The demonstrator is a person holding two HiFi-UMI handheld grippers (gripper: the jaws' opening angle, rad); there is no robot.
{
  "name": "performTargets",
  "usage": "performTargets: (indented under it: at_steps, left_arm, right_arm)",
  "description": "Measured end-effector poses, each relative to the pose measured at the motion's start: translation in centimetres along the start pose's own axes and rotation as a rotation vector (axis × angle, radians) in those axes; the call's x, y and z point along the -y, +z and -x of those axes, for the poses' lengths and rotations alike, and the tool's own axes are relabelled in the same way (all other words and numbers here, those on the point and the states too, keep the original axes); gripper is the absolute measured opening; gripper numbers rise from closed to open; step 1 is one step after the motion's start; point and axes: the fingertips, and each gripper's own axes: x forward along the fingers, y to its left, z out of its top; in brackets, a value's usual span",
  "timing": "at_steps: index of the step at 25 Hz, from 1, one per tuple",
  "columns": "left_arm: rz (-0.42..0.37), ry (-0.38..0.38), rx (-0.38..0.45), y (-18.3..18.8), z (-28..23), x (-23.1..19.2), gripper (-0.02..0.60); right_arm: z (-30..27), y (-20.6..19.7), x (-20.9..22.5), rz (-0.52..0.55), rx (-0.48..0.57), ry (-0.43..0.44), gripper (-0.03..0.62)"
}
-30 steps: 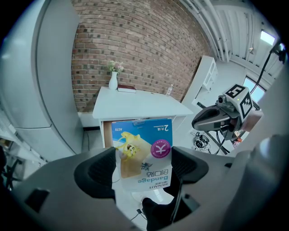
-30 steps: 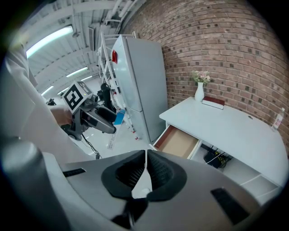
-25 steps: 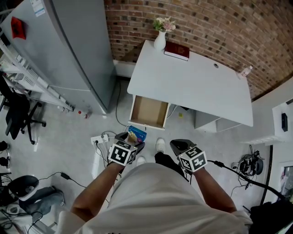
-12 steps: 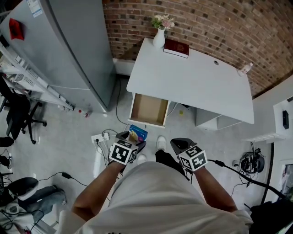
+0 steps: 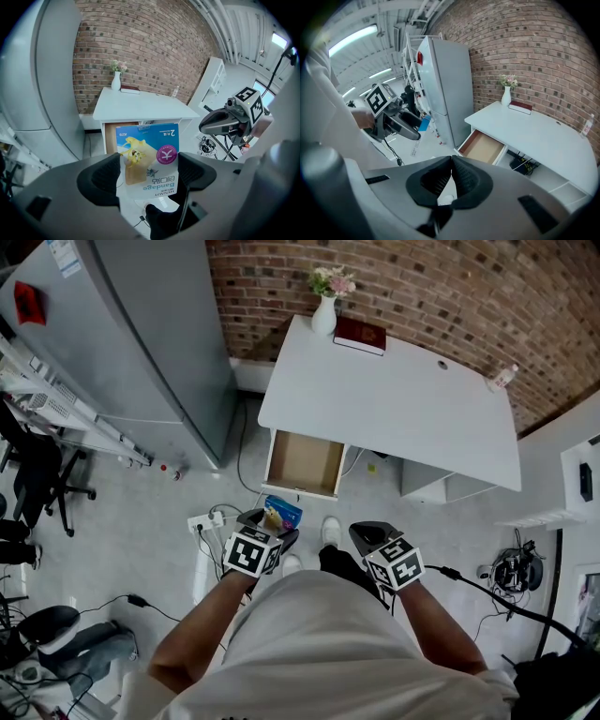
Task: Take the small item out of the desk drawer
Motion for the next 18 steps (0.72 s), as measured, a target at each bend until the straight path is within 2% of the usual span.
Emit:
performTargets:
  at_steps: [18]
  left_arm:
    - [0.003, -0.011, -0.019, 0.18, -0.63, 0.23, 0.377]
  right_arm:
    - [-0.19, -0.15, 0.19, 0.0, -0.015, 0.009, 0.032]
